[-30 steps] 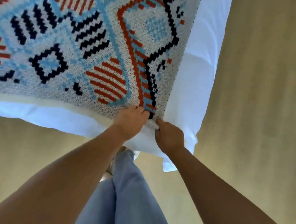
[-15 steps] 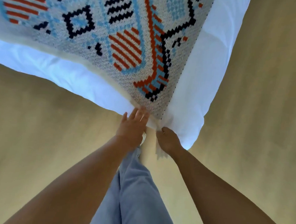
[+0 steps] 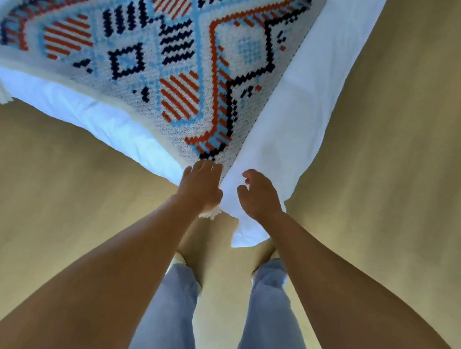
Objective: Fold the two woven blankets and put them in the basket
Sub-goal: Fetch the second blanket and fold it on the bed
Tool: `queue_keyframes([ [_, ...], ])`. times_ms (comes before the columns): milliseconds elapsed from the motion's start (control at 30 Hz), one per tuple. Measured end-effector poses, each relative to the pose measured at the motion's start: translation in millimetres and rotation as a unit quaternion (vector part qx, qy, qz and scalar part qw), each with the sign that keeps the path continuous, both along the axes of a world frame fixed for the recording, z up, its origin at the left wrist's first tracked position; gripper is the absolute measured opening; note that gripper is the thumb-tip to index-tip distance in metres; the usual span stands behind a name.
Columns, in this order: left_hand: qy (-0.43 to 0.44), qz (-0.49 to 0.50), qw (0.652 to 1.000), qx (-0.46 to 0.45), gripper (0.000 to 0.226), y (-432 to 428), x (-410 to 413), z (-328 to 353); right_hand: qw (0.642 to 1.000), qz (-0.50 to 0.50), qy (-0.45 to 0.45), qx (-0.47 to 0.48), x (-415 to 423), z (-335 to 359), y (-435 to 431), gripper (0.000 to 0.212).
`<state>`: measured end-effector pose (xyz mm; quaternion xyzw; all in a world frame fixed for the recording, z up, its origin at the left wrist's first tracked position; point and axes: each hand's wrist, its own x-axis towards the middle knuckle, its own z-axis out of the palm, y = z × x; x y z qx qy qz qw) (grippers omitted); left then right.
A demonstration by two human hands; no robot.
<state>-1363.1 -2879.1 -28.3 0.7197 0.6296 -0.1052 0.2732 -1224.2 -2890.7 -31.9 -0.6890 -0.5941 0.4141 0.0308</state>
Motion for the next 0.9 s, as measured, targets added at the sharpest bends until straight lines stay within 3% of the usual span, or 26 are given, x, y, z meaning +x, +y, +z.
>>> queue_keyframes([
  [167,0.01,0.076,0.996,0.053,0.047,44.0,63.4,56.5,0.991,0.109,-0.035,0.069,74.2,56.3,62.7,0.042],
  [400,-0.009,0.14,0.989,0.039,0.051,104.4,132.9,103.7,0.982,0.161,-0.049,0.08,146.2,110.3,131.2,0.045],
  [833,-0.038,0.232,0.968,0.082,0.047,306.9,181.2,138.8,0.962,0.241,-0.048,0.116,174.6,156.2,338.5,0.033],
  [900,-0.048,0.234,0.967,0.087,0.05,343.3,192.7,149.4,0.962,0.24,-0.04,0.12,184.6,160.0,371.5,0.023],
])
